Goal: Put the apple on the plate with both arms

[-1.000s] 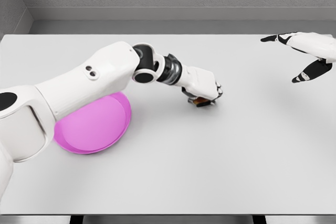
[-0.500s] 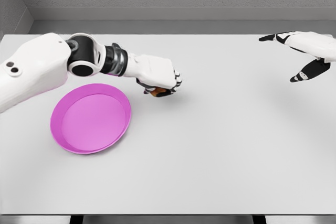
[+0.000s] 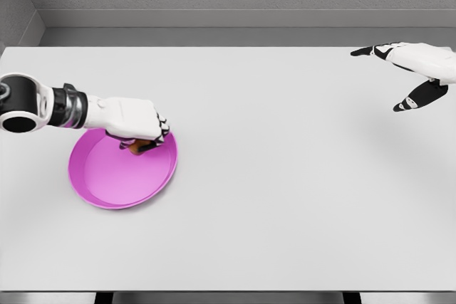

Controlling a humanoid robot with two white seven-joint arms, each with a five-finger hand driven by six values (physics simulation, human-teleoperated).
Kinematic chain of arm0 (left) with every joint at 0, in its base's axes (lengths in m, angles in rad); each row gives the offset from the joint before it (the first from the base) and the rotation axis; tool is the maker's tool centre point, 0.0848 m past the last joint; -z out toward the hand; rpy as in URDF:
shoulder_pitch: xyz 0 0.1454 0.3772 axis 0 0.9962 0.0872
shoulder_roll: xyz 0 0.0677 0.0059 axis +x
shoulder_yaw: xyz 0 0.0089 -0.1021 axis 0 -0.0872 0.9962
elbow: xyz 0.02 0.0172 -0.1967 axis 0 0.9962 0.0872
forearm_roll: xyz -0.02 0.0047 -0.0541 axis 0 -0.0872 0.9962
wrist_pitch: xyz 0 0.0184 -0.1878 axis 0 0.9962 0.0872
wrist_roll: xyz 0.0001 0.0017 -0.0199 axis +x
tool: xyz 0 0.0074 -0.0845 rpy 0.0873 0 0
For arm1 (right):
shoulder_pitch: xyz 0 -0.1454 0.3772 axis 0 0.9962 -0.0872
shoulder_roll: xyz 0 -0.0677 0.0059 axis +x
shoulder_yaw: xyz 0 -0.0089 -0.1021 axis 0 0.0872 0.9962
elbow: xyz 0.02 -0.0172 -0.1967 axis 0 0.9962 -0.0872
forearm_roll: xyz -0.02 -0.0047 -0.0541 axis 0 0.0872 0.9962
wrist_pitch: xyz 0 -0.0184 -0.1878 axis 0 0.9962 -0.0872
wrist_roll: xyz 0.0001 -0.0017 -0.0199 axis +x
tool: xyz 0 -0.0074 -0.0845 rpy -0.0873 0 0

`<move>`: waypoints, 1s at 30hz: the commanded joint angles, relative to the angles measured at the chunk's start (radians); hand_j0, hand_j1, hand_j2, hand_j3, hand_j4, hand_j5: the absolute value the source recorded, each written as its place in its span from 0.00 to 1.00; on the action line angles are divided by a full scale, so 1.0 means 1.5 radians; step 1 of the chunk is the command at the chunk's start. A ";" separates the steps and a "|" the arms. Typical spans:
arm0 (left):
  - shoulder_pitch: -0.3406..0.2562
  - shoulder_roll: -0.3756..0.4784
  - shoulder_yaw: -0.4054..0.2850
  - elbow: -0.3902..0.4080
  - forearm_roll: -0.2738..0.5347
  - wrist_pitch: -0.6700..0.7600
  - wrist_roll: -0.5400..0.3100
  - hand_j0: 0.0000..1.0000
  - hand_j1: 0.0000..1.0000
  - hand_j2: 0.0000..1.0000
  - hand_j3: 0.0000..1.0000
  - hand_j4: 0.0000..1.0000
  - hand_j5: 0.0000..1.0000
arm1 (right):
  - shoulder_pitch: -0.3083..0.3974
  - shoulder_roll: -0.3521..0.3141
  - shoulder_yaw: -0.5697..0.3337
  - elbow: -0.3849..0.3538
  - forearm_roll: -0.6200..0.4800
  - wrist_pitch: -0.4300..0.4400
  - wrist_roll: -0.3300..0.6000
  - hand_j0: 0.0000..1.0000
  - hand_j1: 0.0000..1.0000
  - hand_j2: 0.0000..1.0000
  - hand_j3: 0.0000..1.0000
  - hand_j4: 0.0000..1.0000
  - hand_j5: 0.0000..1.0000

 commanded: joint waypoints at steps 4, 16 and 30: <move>0.000 0.003 0.004 -0.002 0.020 0.002 0.002 1.00 1.00 1.00 1.00 1.00 1.00 | 0.001 -0.002 0.000 0.000 -0.001 0.000 0.000 1.00 1.00 1.00 1.00 1.00 1.00; 0.007 0.064 0.045 0.007 0.109 0.002 0.001 1.00 1.00 1.00 1.00 1.00 1.00 | 0.001 -0.002 0.000 -0.001 -0.001 0.000 0.000 1.00 1.00 1.00 1.00 1.00 1.00; 0.118 0.084 0.240 0.149 0.195 0.002 -0.001 1.00 1.00 1.00 1.00 1.00 1.00 | 0.000 -0.001 0.000 0.000 -0.001 0.000 0.000 1.00 1.00 1.00 1.00 1.00 1.00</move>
